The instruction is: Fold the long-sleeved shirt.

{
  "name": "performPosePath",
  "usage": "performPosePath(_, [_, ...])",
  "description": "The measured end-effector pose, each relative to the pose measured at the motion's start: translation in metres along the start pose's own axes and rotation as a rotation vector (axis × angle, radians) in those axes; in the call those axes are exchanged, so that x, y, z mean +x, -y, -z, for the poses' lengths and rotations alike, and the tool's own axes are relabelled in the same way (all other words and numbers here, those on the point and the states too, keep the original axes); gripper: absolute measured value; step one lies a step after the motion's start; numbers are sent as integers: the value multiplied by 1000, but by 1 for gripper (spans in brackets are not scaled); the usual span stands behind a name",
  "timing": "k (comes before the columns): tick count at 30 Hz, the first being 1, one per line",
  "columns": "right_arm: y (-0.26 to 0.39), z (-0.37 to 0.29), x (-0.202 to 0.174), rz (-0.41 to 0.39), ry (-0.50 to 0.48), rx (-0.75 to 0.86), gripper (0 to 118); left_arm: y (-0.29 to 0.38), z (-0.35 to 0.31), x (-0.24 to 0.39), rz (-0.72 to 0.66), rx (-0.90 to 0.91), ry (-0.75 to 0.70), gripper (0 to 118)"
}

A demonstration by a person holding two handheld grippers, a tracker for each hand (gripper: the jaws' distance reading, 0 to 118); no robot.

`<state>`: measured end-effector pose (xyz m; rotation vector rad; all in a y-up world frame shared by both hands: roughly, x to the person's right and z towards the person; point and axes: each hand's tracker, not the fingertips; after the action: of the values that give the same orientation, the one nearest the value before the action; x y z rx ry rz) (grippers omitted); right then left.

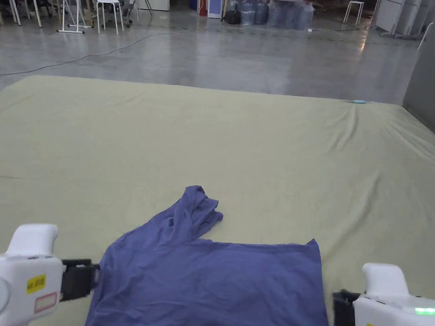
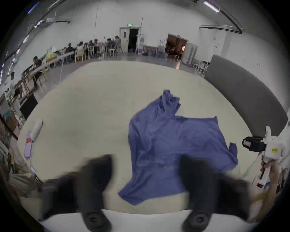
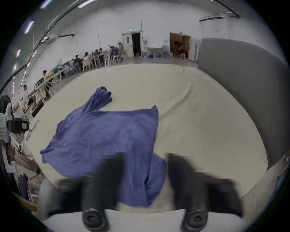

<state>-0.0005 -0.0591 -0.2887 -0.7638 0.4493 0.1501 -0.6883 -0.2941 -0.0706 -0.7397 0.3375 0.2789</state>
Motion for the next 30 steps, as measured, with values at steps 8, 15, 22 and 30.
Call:
performPosePath(8, [-9,19,1,-7,-10,-23,0,-51,74,-5,-19,0,-13,3])
performPosePath(15, [-19,38,2,-15,-8,-44,0,-46,136,-9,-41,-188,-94,106])
performPosePath(22, [-24,53,9,-13,7,-66,0,-7,163,-18,-48,-307,-181,88])
performPosePath(30, [-48,80,10,-30,30,-72,0,-8,166,13,-44,-256,-101,0])
